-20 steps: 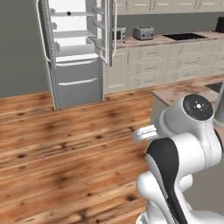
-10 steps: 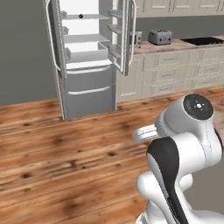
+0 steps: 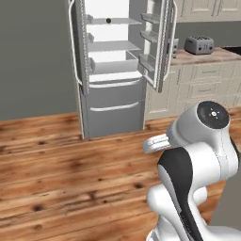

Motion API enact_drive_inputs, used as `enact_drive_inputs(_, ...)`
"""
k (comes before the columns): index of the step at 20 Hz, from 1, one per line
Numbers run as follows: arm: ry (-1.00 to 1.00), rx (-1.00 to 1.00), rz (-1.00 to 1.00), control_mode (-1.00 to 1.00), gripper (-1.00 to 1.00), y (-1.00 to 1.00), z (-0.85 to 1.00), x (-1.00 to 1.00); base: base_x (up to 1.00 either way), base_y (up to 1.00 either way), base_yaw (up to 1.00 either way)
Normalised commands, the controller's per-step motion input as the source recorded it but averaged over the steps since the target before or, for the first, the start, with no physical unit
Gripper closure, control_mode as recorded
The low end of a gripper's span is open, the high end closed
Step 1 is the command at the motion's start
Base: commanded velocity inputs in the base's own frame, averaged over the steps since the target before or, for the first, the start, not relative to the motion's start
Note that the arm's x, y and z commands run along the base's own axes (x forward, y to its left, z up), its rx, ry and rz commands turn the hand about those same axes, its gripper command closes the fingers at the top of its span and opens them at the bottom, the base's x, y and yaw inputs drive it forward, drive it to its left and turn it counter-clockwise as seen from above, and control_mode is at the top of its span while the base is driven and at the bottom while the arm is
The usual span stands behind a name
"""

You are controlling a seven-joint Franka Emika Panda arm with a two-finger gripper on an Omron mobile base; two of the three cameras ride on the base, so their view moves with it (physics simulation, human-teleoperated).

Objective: Gather the onion and avocado from the fridge and place them on a tray on the dining counter. Then gather the fishs from the fridge and place them on the other tray.

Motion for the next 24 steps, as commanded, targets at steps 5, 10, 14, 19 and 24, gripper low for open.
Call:
enact_drive_inputs(5, 0.00, 0.00, 0.00, 1.00, -1.00, 0.00, 0.00, 0.00, 0.68, -0.25, 0.16)
enact_drive_inputs(10, 0.00, 0.00, 0.00, 1.00, -1.00, 0.00, 0.00, 0.00, 0.55, -0.39, 0.15)
enact_drive_inputs(14, 0.00, 0.00, 0.00, 1.00, -1.00, 0.00, 0.00, 0.00, 0.50, -0.44, 0.14)
enact_drive_inputs(19, 0.00, 0.00, 0.00, 1.00, -1.00, 0.00, 0.00, 0.00, 0.61, -0.47, 0.11)
enact_drive_inputs(24, 0.00, 0.00, 0.00, 1.00, -1.00, 0.00, 0.00, 0.00, 0.72, -0.51, 0.10)
